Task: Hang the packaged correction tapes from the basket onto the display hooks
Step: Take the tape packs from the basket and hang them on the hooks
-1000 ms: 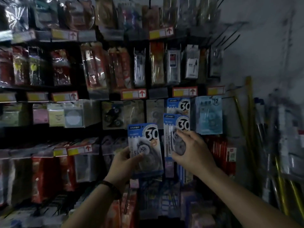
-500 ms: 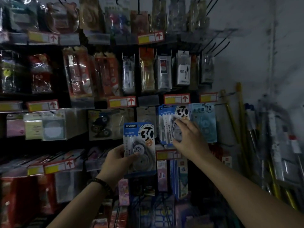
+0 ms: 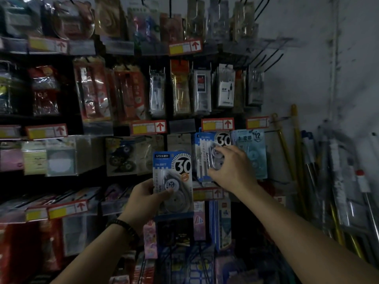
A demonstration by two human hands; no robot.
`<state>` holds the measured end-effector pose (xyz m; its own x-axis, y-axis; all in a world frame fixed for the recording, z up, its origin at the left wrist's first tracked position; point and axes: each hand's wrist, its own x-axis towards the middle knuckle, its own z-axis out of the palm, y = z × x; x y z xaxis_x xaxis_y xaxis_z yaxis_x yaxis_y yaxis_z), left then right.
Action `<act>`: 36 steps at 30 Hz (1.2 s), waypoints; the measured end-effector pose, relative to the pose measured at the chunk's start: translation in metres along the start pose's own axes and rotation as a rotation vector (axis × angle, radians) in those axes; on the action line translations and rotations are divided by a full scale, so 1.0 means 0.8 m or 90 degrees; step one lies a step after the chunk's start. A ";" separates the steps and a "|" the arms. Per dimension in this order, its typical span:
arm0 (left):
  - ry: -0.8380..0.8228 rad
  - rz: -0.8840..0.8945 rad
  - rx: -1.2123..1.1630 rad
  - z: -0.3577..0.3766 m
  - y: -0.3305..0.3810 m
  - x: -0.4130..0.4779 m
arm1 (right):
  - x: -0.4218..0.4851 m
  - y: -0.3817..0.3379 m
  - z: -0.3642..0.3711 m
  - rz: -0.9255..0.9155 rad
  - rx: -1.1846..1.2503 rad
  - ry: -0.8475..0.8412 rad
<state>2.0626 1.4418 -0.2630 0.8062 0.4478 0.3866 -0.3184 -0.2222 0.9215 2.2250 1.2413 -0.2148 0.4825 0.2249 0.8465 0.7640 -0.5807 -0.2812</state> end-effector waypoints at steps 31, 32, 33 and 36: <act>0.070 0.073 -0.061 0.072 0.017 0.009 | -0.079 -0.023 0.015 -0.156 0.136 -0.077; 0.063 0.070 -0.074 0.079 0.020 0.006 | -0.081 -0.024 0.015 -0.155 0.132 -0.066; 0.053 0.064 -0.079 0.084 0.023 0.004 | -0.082 -0.024 0.015 -0.153 0.129 -0.052; 0.027 0.079 0.024 0.089 0.026 0.004 | -0.080 -0.013 0.017 -0.122 0.137 -0.040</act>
<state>2.0940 1.3772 -0.2456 0.7393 0.4516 0.4995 -0.3949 -0.3102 0.8648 2.1919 1.2433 -0.2722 0.3408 0.3671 0.8655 0.9141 -0.3447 -0.2137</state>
